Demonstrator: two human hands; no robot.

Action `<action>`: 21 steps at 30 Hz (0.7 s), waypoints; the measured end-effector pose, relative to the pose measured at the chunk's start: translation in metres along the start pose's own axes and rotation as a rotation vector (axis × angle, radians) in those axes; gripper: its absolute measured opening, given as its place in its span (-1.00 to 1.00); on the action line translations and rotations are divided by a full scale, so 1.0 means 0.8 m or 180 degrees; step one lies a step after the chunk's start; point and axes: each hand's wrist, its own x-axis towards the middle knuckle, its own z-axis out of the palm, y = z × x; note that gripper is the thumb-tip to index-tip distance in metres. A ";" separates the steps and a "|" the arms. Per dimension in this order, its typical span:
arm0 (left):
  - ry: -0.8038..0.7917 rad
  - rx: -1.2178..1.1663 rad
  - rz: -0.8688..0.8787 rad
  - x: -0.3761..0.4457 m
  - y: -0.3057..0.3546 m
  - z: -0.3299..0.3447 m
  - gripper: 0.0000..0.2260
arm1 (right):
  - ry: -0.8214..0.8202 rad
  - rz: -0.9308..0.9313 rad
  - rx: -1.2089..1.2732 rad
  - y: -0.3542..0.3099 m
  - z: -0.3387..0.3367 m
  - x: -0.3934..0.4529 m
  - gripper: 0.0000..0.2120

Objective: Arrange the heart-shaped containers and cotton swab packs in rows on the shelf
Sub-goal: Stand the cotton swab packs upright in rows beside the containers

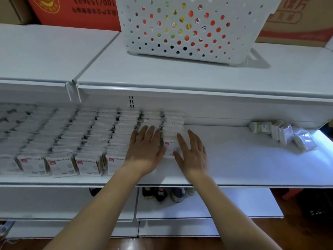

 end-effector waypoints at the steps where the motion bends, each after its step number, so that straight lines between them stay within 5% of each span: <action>1: 0.0061 -0.0015 0.0009 0.004 0.009 0.000 -0.39 | 0.0033 0.0021 -0.0040 0.004 -0.006 -0.004 -0.45; 12: 0.0037 0.0053 0.0506 0.045 0.188 0.024 -0.39 | 0.0205 0.0726 -0.0574 0.182 -0.100 -0.061 -0.47; 21: 0.0098 -0.0121 0.0824 0.099 0.415 0.063 -0.42 | -0.0164 0.1593 -0.0636 0.426 -0.157 -0.090 -0.40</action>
